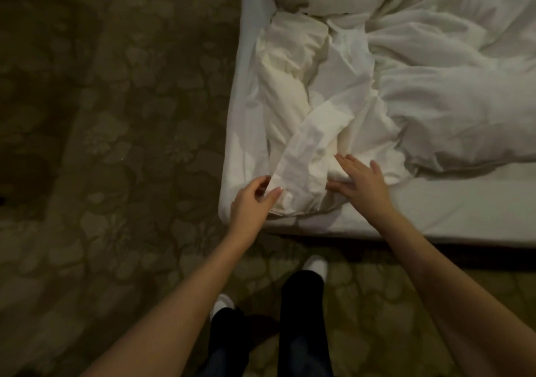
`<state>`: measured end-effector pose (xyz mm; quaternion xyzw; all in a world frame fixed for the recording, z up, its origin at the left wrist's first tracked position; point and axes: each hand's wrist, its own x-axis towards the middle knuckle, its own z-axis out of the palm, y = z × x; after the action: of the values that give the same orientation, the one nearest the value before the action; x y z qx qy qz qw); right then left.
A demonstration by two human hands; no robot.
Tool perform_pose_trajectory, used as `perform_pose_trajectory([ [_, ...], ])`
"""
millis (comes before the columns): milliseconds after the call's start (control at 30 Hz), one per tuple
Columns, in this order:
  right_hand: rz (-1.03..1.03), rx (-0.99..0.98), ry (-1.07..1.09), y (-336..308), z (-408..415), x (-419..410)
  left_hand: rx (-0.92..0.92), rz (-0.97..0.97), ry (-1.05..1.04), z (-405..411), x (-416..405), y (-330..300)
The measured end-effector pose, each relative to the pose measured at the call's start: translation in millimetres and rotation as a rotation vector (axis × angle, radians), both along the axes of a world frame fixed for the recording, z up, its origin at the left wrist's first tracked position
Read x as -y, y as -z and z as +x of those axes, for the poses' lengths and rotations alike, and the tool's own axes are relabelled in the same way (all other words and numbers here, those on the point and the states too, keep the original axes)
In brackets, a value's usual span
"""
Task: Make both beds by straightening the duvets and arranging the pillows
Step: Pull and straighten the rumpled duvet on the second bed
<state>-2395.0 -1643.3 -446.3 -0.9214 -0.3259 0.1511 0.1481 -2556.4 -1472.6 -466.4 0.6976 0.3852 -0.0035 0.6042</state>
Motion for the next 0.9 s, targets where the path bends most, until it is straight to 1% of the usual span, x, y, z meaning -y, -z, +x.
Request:
perform_pose_trajectory([
  [67,0.001,-0.037,0.021,-1,-2,3,0.032,-0.065,-0.044,14,3,-7],
  [167,0.038,-0.084,0.033,0,-5,9,0.062,-0.064,-0.123,21,10,-13],
  [300,0.127,-0.101,0.043,2,-14,18,0.009,-0.045,-0.155,1,17,-15],
  [400,0.169,-0.126,0.011,-5,-27,20,0.041,-0.094,-0.241,-18,14,-22],
  [467,0.187,-0.102,-0.046,-9,-39,21,0.076,-0.129,-0.281,-34,9,-29],
  [567,0.192,-0.006,-0.107,-13,-61,20,0.098,-0.134,-0.261,-63,4,-37],
  [633,0.173,0.036,-0.108,-19,-75,17,0.089,-0.121,-0.233,-78,7,-39],
  [833,0.162,-0.015,-0.136,-30,-115,6,0.015,-0.171,-0.178,-136,45,-31],
  [900,0.166,-0.037,-0.144,-28,-128,6,0.003,-0.185,-0.197,-162,58,-22],
])
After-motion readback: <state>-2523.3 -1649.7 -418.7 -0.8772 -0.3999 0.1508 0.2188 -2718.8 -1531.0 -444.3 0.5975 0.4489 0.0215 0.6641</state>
